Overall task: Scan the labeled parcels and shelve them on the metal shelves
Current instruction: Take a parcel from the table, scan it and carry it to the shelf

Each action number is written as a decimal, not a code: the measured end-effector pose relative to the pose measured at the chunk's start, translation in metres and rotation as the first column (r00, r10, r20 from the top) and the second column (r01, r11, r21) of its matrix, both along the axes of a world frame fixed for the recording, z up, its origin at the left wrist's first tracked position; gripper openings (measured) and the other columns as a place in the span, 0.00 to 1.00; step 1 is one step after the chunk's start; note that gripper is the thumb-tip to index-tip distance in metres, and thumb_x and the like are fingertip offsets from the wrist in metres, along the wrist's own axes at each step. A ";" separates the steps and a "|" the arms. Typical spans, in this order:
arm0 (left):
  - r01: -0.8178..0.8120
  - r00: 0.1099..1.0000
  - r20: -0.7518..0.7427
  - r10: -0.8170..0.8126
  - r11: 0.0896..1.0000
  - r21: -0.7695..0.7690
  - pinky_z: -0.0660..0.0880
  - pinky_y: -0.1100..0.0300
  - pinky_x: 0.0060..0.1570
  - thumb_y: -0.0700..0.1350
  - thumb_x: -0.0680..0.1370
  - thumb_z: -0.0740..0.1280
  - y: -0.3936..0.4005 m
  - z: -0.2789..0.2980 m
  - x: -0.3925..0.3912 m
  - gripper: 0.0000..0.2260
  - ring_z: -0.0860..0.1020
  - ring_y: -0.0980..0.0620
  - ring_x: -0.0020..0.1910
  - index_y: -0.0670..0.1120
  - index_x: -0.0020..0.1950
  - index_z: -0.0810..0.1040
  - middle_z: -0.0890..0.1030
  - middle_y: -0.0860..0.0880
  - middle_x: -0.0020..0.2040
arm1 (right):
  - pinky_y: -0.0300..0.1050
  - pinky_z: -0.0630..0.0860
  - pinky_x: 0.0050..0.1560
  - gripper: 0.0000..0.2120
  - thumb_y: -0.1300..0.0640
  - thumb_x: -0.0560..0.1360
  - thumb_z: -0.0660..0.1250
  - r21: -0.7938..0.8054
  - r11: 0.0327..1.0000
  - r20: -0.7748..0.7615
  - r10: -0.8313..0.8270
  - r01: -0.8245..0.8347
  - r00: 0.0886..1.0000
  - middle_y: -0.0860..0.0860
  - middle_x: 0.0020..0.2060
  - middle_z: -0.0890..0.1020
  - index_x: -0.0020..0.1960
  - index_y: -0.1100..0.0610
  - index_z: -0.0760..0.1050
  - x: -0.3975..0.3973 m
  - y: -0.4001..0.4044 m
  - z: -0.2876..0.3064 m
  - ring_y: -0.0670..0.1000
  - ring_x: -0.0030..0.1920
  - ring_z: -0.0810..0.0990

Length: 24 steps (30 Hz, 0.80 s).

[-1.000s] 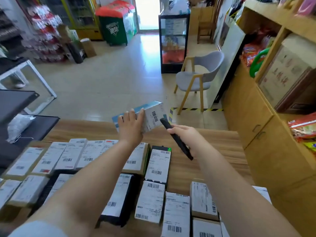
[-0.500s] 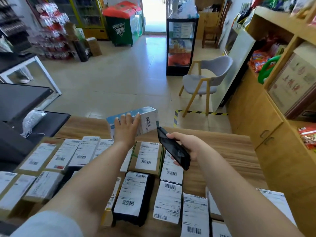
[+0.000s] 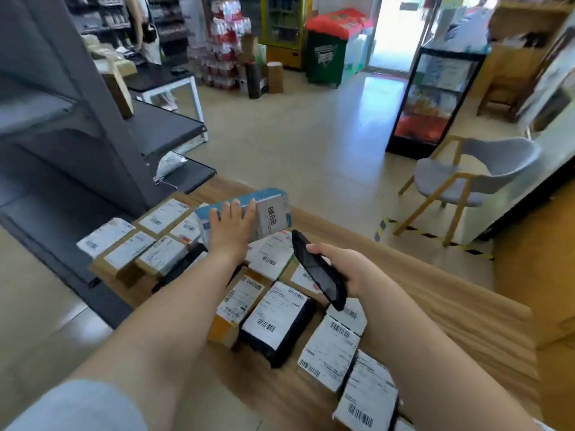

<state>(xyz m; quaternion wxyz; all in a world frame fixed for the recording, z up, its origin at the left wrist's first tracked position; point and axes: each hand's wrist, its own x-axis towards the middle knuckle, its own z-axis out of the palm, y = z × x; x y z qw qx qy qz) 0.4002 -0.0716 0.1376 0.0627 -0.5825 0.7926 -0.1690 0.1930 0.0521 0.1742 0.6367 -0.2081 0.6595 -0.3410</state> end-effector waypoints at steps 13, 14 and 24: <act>-0.428 0.891 -0.138 0.432 0.902 0.060 0.69 0.48 0.62 0.68 0.69 0.71 0.101 0.010 0.241 0.50 0.66 0.43 0.68 0.47 0.80 0.49 0.65 0.45 0.71 | 0.61 0.65 0.67 0.27 0.43 0.73 0.71 -0.335 0.550 -0.888 0.086 -0.765 0.451 0.52 0.68 0.67 0.71 0.36 0.68 0.224 -0.070 -0.009 0.58 0.67 0.62; -0.456 0.875 -0.156 0.459 0.888 0.062 0.69 0.49 0.61 0.68 0.69 0.71 0.108 0.011 0.264 0.50 0.67 0.44 0.67 0.47 0.80 0.49 0.65 0.46 0.71 | 0.60 0.66 0.67 0.27 0.43 0.73 0.70 -0.349 0.510 -0.891 0.080 -0.786 0.447 0.52 0.68 0.67 0.71 0.37 0.69 0.250 -0.075 -0.008 0.58 0.67 0.63; -0.692 0.673 -0.340 0.657 0.721 0.026 0.69 0.50 0.56 0.66 0.67 0.72 0.129 0.042 0.541 0.44 0.71 0.44 0.62 0.48 0.76 0.59 0.72 0.47 0.65 | 0.55 0.65 0.64 0.27 0.43 0.73 0.70 -0.313 0.167 -0.949 -0.015 -0.935 0.315 0.52 0.71 0.64 0.71 0.38 0.68 0.573 -0.114 0.034 0.58 0.67 0.63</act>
